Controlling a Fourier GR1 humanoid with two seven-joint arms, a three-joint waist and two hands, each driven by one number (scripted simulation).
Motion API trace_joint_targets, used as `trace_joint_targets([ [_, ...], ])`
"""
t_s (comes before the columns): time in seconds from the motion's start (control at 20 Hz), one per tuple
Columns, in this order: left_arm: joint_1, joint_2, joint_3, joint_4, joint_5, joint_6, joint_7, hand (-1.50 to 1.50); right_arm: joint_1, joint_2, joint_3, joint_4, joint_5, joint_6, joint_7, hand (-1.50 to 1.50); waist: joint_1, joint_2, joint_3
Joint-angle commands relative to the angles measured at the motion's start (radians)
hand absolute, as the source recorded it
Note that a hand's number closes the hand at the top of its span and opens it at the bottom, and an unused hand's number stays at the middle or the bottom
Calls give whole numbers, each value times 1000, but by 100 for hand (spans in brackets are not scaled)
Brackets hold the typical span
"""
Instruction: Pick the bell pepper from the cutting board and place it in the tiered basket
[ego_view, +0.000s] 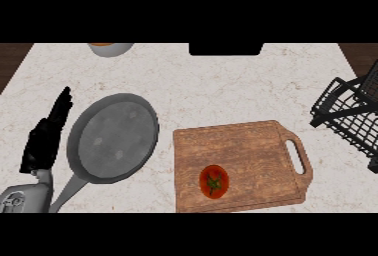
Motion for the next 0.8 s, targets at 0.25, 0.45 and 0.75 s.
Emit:
trace_joint_targets([
  [0.25, 24, -10, 11, 18, 3, -13, -47, 0, 139, 6, -106, -35, -153, -51, -97, 150, 3, 2, 0],
  [0.45, 46, -25, -15, -61, -7, -9, 11, 0, 161, 55, -205, -17, -250, -70, -68, 150, 7, -1, 1],
  [0.75, -26, -39, -16, -11, -36, 23, 44, 0, 208, 61, -264, -20, -321, -152, -111, -150, 2, 2, 1],
])
